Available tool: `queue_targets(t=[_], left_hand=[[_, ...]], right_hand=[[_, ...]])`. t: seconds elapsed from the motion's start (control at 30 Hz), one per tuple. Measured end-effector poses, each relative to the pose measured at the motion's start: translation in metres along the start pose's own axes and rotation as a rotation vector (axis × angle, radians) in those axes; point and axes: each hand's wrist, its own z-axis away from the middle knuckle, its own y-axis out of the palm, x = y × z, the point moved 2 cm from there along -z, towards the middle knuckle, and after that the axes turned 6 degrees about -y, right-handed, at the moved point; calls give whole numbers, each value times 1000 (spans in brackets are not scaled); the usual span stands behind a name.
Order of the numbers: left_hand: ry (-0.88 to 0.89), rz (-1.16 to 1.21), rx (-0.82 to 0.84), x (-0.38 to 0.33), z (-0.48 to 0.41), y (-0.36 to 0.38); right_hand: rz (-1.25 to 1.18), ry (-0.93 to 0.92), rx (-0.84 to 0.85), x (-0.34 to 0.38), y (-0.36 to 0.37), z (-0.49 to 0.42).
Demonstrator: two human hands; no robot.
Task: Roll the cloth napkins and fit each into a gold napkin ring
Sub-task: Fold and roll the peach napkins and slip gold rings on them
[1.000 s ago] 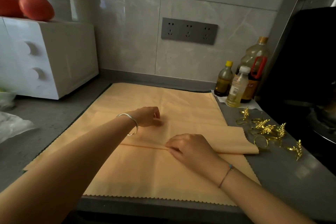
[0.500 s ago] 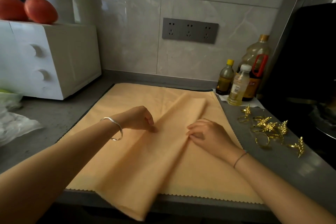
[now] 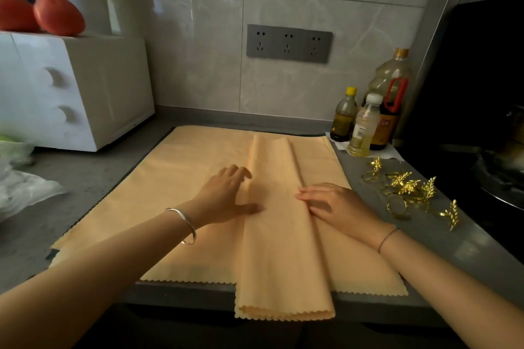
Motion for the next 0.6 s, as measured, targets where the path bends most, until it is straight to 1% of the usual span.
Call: queue_targets(t=[0.1,0.2,0.3,0.4,0.47,0.53,0.6], left_hand=[[197,-30,146,-9,18,4],[313,-83,269,-16,24,20],[318,-113,319,-15,23,28],[319,-103,331,-15,21,28],[287,-30,338,-13,20,28],[255,101,350,-12,16,26],[190,273,362,-11,12,19]], right_hand=[[-7,-107,39,14,-3,16],[-130,-118,59,25,-3,34],[-196,-135,62,34,-6,46],[-244,-177,92,43,-11,50],[-299,-215,100,48,-12,48],[-395,-211,91,53,-13,43],[-581,-108,43,56,-21,35]])
